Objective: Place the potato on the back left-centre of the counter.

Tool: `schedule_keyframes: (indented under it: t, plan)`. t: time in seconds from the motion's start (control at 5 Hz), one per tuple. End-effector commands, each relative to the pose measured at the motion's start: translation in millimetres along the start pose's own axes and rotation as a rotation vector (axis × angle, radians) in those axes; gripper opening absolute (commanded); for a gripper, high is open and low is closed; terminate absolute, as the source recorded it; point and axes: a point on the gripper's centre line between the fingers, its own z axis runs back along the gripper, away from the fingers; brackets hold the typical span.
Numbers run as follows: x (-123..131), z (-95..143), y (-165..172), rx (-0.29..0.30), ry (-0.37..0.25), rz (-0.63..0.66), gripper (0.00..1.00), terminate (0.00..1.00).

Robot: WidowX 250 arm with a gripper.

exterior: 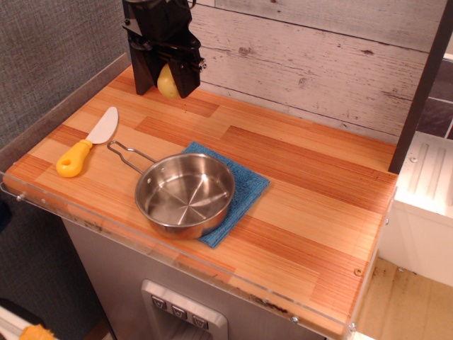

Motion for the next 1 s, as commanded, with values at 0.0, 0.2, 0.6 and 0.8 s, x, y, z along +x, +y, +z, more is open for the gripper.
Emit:
schedule_keyframes:
  t: [0.0, 0.2, 0.6, 0.8]
  plan:
    - [0.7, -5.4, 25.7, 0.186, 0.095, 0.114, 0.00, 0.00]
    - [-1.1, -20.8, 37.2, 0.230, 0.099, 0.209, 0.00, 0.00]
    - [-0.9, -49.5, 56.4, 0.107, 0.041, 0.214, 0.00, 0.00]
    - [-3.1, -50.9, 60.9, 0.030, 0.013, 0.200, 0.00, 0.00]
